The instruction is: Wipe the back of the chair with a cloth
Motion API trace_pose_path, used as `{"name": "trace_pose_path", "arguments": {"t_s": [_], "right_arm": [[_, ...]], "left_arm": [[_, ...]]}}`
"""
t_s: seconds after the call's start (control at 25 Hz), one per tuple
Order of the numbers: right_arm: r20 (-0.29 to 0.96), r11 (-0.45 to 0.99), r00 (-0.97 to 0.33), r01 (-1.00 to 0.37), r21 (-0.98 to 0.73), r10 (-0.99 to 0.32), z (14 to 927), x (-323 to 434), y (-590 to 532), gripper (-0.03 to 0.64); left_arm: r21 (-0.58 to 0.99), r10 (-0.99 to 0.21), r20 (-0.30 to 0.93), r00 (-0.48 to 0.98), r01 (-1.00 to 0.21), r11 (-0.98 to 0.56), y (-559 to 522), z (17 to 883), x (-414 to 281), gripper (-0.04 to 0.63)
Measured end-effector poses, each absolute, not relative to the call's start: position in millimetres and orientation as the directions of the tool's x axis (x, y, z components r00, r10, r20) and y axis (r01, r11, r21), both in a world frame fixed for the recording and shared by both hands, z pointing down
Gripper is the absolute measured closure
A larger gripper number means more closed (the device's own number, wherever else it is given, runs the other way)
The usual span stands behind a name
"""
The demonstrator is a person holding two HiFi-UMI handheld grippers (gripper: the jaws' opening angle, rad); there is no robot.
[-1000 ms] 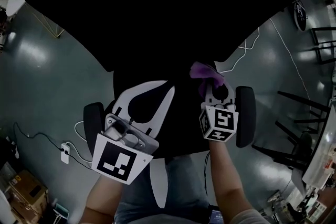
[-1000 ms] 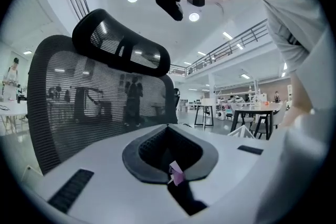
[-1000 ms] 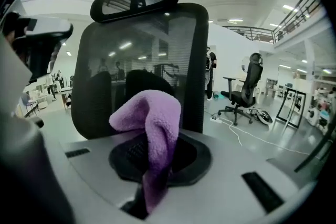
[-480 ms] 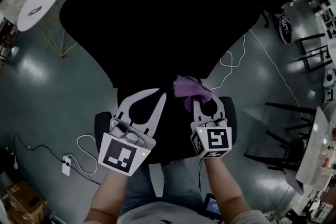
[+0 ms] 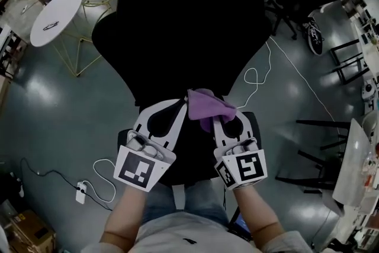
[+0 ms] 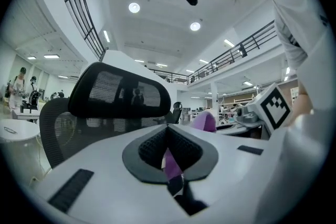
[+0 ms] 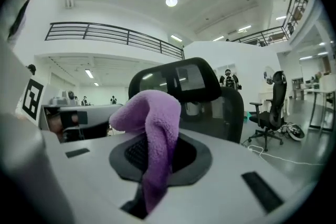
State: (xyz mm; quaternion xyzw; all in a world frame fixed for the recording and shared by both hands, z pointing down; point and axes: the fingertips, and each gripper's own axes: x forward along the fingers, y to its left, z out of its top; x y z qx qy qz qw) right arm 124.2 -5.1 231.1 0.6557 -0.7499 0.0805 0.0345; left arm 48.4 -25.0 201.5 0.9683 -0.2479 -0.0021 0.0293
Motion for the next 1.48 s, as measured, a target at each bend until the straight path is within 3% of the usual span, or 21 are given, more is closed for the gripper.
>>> {"name": "trace_pose_path", "arguments": {"t_s": [0.4,1.48], "right_arm": [[0.101,0.226,-0.23,-0.973,-0.052,-0.968,176.2,88.6,9.1,0.565],[0.079,0.264,-0.264,-0.964,-0.009,-0.961,157.2,69.5,8.9,0.565]], "left_arm": [[0.031,-0.489,-0.022,0.872,-0.489,-0.872,-14.7,163.0,26.5,0.583],[-0.016,-0.545,-0.113,0.831,-0.55,-0.835,-22.1,125.9,-1.6,0.583]]}}
